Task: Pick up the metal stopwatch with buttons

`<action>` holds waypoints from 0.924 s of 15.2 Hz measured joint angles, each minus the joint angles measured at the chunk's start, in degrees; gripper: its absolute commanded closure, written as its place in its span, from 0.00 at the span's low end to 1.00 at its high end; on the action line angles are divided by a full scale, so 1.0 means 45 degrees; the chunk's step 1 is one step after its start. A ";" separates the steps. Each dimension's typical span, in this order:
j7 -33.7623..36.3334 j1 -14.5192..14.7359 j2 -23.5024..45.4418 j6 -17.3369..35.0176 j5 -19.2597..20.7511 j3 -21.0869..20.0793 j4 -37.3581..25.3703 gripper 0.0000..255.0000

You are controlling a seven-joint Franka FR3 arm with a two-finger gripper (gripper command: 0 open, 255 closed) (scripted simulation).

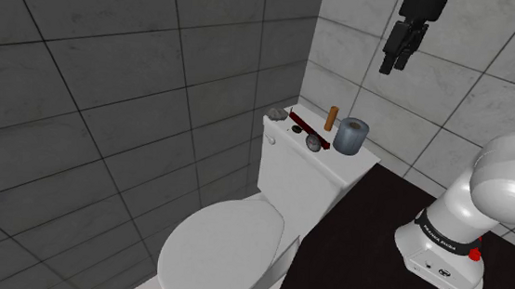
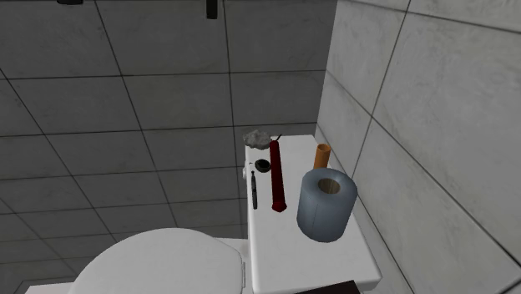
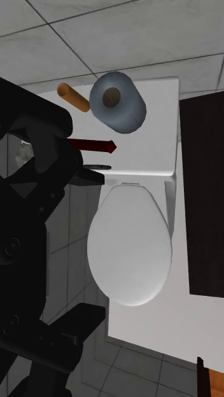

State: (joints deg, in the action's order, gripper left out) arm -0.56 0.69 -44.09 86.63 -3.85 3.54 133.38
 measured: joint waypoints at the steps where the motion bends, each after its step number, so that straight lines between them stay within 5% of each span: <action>1: 0.0000 0.0000 0.0000 0.0000 0.0000 0.0000 0.0000 0.00; 14: -0.0448 -0.0287 0.3717 0.4800 0.0583 0.0357 0.1498 0.00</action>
State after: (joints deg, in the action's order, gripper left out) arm -2.58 -0.60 -27.36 108.23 -1.23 5.15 140.11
